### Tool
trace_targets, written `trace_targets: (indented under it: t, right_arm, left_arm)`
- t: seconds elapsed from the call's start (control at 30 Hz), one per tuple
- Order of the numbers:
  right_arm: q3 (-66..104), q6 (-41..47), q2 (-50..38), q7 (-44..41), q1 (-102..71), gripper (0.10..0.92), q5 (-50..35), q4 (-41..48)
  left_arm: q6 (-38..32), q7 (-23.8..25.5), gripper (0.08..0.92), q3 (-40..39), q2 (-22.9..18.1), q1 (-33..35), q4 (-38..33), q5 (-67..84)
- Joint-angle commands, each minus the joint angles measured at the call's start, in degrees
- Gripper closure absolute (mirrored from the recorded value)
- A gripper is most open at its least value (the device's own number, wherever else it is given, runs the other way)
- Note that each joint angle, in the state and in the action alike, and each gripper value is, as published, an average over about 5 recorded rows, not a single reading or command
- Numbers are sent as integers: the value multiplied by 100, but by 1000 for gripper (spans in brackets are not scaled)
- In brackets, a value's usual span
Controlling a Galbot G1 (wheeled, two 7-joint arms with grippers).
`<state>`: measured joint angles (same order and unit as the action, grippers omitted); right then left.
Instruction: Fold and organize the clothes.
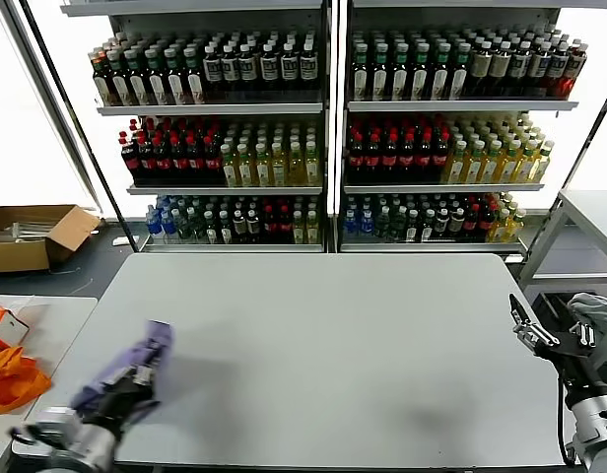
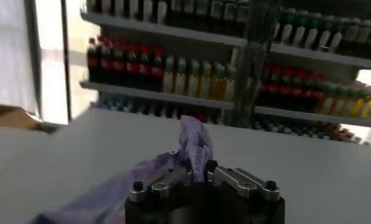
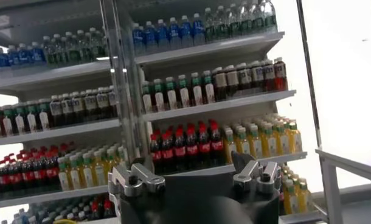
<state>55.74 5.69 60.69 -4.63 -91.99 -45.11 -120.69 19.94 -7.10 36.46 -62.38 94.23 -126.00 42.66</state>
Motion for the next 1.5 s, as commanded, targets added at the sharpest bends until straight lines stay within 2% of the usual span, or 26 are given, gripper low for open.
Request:
trace_targets:
  t: [0.03,0.3,0.43,0.53,0.67,0.87,0.97,1.07,1.17,1.43,1.5]
  right_arm:
    - [48,72,-34,28,-189,203,53,-180]
    - [-799,150,-2,47,-442,203,523,-598]
    - [-1386,240,18,94,-343,203,771,-700]
    - [-1764,397,-23,126,-242,203,905,-742]
    - [-2300,788,-201,190,-104,203,843,-762]
    - [-3729,1634,-603,360,680,203,443,-398]
    - [-4457,1992,-745,383,1309,203,226,-62]
    - [-5155,2237,-749,421,1907,203,103,249]
    - [-5667,2389,-602,571,2270,203,32,561]
    - [-6317,2519,-118,962,2695,205,-16,1088]
    - [-6397,2510,7,1083,2741,232,-21,1177]
  left_arm:
    - [178,-1485,838,-3274,-355,-871,-221,2487]
    - [-237,-1591,828,-3150,-483,-1934,615,3037]
    - [-490,-1644,748,-2970,-618,-2312,869,3051]
    - [-602,-1481,661,-2852,-589,-2369,949,2871]
    - [-544,-955,540,-2514,-295,-2035,793,2663]
    - [-468,121,367,-1374,392,-1387,537,1910]
    - [-551,423,280,-779,619,-1157,489,1285]
    - [-609,571,210,-256,678,-928,382,933]
    - [-638,598,182,111,616,-709,203,921]
    - [-613,590,177,599,407,-453,-21,977]
    - [-581,591,177,680,370,-429,-43,1007]
